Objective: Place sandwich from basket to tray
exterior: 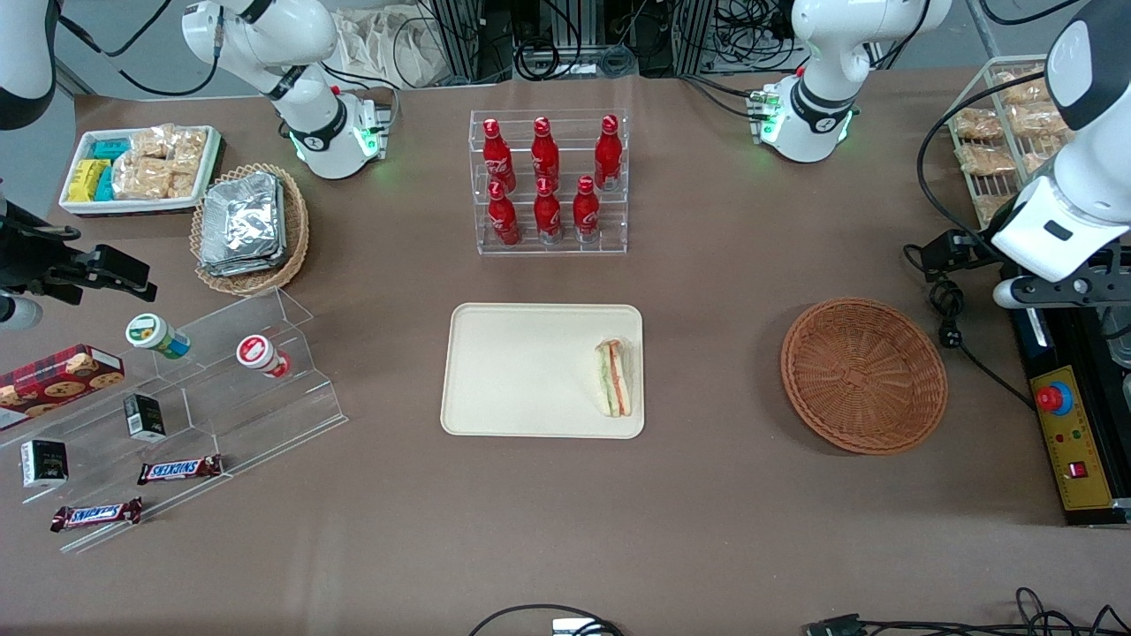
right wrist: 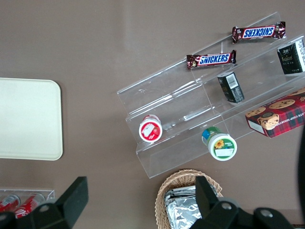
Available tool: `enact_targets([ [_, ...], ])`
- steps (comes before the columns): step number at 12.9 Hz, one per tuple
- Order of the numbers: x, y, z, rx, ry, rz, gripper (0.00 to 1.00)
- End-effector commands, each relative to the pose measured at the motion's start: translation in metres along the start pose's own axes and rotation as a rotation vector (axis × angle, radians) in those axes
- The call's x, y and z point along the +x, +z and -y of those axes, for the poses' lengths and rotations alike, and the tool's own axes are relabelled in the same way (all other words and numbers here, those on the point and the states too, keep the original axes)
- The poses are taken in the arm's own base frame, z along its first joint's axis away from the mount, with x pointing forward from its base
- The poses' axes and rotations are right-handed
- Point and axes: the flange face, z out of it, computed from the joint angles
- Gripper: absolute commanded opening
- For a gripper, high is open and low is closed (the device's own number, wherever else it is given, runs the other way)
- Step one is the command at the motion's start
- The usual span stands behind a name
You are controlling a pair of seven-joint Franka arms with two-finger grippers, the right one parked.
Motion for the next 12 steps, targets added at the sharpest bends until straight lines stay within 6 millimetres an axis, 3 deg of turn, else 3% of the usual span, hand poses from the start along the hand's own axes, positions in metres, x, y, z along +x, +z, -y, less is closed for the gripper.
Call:
enact_targets([
  [1, 0.016, -0.014, 0.0, -0.018, 0.016, -0.027, 1.0],
  [6, -0.001, -0.004, 0.0, -0.004, 0.024, -0.006, 1.0],
  [12, 0.005, 0.004, 0.001, -0.005, 0.022, 0.007, 1.0],
])
